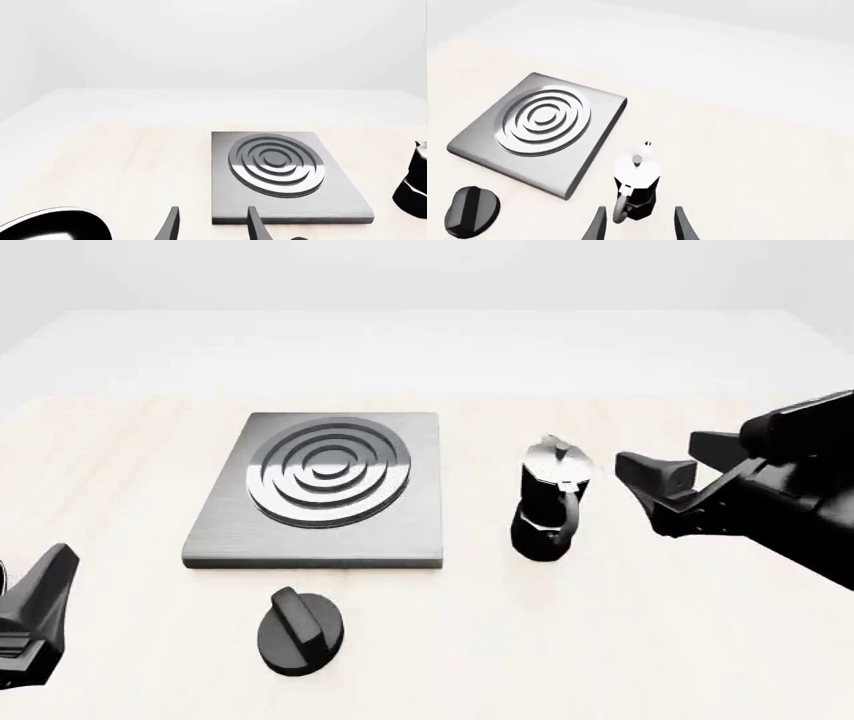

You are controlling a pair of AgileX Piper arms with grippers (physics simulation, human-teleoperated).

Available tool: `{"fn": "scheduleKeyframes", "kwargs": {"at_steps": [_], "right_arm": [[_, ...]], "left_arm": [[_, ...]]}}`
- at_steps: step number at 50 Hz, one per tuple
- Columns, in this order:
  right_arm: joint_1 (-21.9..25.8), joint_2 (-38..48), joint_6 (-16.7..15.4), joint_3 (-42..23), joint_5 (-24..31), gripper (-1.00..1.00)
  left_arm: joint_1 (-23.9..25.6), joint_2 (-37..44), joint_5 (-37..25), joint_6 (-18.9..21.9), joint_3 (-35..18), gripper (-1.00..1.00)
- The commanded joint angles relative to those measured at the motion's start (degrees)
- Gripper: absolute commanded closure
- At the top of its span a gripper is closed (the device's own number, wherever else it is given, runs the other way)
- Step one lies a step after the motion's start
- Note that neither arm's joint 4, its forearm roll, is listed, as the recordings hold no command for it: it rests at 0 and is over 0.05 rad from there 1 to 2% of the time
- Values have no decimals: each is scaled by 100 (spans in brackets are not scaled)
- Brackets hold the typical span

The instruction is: Turn on the stove and put the moka pot on it.

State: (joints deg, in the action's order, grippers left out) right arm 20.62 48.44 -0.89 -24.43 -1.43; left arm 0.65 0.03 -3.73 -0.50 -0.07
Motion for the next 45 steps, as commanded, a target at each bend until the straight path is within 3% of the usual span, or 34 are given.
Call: {"fn": "scheduleKeyframes", "kwargs": {"at_steps": [1,11,22,45], "right_arm": [[-395,314,115,278,-379,-100],[-260,1513,493,0,-897,-100],[-85,2286,888,-398,-1158,-100],[145,3265,1045,-419,-1775,-100]], "left_arm": [[37,0,-3,12,2,-100],[108,0,-5,2,5,-100],[106,-1,-34,-6,7,-100],[49,7,-64,-49,4,-100]]}}
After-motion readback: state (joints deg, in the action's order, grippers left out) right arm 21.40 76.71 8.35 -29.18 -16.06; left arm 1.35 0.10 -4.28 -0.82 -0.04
